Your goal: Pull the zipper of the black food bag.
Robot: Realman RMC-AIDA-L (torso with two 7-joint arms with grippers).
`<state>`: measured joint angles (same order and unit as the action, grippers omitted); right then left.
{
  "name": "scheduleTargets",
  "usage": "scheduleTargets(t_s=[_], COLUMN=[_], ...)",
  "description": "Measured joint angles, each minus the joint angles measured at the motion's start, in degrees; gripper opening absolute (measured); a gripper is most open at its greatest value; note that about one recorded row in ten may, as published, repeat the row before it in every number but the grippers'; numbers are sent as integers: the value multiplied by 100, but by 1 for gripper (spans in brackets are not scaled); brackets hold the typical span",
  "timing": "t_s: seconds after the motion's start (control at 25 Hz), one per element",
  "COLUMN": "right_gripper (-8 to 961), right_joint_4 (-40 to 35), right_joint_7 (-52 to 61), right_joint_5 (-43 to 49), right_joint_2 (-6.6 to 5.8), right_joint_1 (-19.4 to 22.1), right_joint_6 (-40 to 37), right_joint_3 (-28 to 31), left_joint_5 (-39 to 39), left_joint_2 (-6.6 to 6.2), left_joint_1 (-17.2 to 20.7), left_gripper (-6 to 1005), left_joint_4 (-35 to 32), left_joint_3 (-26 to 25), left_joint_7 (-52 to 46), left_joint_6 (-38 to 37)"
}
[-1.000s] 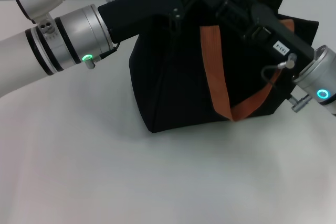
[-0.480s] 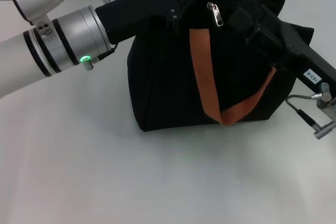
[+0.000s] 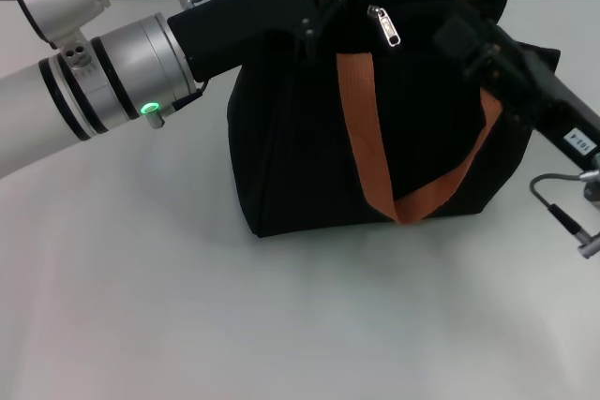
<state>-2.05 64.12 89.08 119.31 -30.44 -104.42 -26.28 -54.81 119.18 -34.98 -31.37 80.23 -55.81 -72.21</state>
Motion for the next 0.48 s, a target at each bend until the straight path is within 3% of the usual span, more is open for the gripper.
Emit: scheduleTargets(t_s=[0.28, 0.48], right_gripper=[791, 778], right_joint_4=[-669, -742], right_joint_7=[1462, 1671], right_joint_5=[31, 43], right_joint_2=[-5, -5], right_joint_1=[17, -51], right_joint_6=[86, 203], right_joint_3=[-50, -129], left_joint_5=[81, 87], left_joint_2=[0, 0], left_joint_1=[27, 14], left_gripper=[30, 30], left_joint_4=[0, 0], left_joint_3=[10, 20], left_joint_7=[0, 0], left_joint_6=[-32, -36])
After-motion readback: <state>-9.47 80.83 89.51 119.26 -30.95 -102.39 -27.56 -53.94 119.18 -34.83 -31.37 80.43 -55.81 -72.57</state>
